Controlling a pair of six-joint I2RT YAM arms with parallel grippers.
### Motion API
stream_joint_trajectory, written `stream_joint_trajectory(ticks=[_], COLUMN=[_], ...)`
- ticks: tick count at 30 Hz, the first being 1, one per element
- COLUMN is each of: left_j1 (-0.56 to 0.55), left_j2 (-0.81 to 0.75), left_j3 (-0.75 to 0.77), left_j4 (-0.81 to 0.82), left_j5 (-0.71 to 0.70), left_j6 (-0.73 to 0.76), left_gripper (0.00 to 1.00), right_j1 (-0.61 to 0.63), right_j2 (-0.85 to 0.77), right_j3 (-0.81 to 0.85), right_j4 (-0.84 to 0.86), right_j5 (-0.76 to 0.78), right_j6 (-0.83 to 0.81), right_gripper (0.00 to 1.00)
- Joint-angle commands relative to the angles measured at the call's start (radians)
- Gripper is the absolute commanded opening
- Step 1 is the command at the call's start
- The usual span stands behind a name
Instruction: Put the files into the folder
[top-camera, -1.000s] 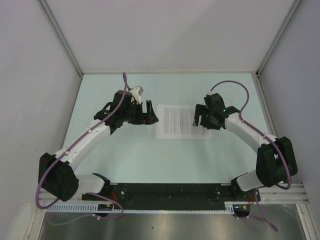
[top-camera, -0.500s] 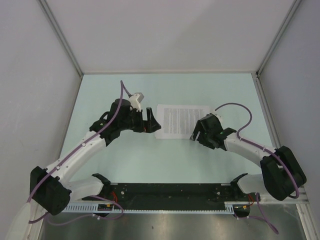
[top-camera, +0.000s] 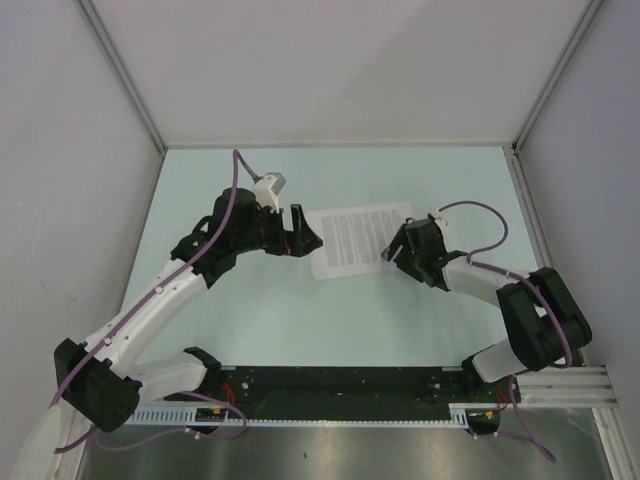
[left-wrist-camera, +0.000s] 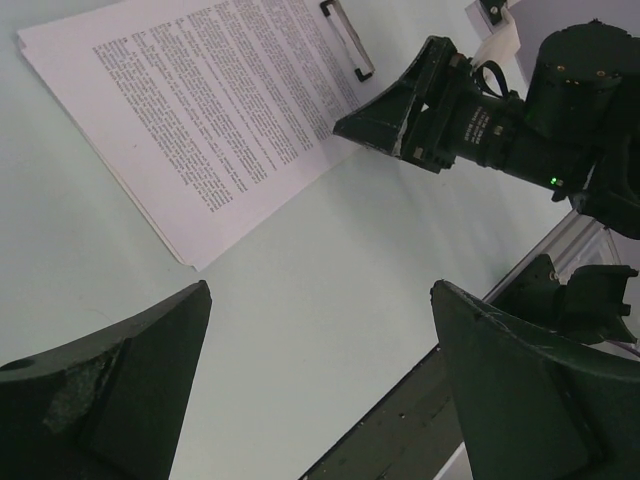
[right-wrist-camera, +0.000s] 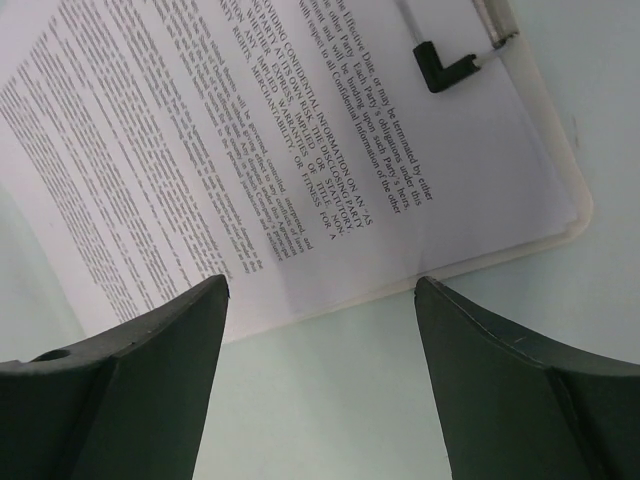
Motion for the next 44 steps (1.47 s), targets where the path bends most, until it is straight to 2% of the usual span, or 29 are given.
stream_joint_trajectory(ticks=[1,4,7,9,13,15,17,24,25,27,29,31,36,39,40,41,44], left_j1=[-0.002,-0.002,0.001,0.004,0.009,0.009,0.01,0.015,0.015,0.016,0.017,0.017,0.017,0.017,0.017,0.017,0.017], left_j2=[-0.011,0.003,0.012,0.015,0.011,-0.002,-0.021,-0.113,-0.124,-0.156,-0.181,-0.228,-0.34,-0.409,-0.425,-0.426,-0.41], left_j3=[0.062,0.078,0.085,0.085,0.09,0.091,0.099,0.142,0.174,0.217,0.294,0.364,0.461,0.444,0.44,0.438,0.443], left_j4=[0.002,0.002,0.005,0.011,0.002,-0.005,-0.016,-0.088,-0.1,-0.131,-0.151,-0.15,-0.113,-0.049,-0.036,-0.026,-0.047], left_j5=[-0.009,-0.007,-0.009,-0.007,-0.003,-0.004,-0.019,-0.064,-0.076,-0.105,-0.117,-0.143,-0.245,-0.285,-0.286,-0.286,-0.315], left_j6=[0.033,0.041,0.044,0.041,0.035,0.03,0.027,0.056,0.07,0.082,0.104,0.133,0.19,0.199,0.204,0.204,0.202], left_gripper=[0.98,0.98,0.98,0.98,0.98,0.98,0.98,1.0,1.0,1.0,1.0,1.0,0.99,1.0,0.99,1.0,1.0], right_j1=[-0.064,-0.102,-0.124,-0.135,-0.13,-0.103,-0.069,-0.011,0.005,0.065,0.117,0.178,0.284,0.287,0.286,0.284,0.28], right_j2=[0.108,0.229,0.371,0.489,0.672,0.747,0.763,0.54,0.5,0.429,0.308,0.166,-0.177,-0.434,-0.491,-0.531,-0.538], right_j3=[0.015,0.083,0.231,0.38,0.664,0.811,0.944,1.126,1.132,1.132,1.125,1.093,1.031,0.965,0.929,0.889,0.93], right_j4=[0.161,0.246,0.282,0.293,0.299,0.287,0.14,-0.427,-0.532,-0.619,-0.754,-0.847,-0.932,-0.871,-0.787,-0.765,-0.807], right_j5=[-0.024,-0.081,-0.121,-0.133,-0.306,-0.343,-0.328,0.065,0.101,0.193,0.296,0.33,0.368,0.296,0.272,0.252,0.232], right_j6=[-0.031,-0.111,-0.174,-0.215,-0.251,-0.249,-0.275,-0.436,-0.489,-0.554,-0.609,-0.629,-0.62,-0.613,-0.626,-0.626,-0.625], right_gripper=[0.8,0.81,0.82,0.82,0.83,0.84,0.84,0.91,0.91,0.92,0.93,0.96,1.0,1.0,1.0,1.0,1.0])
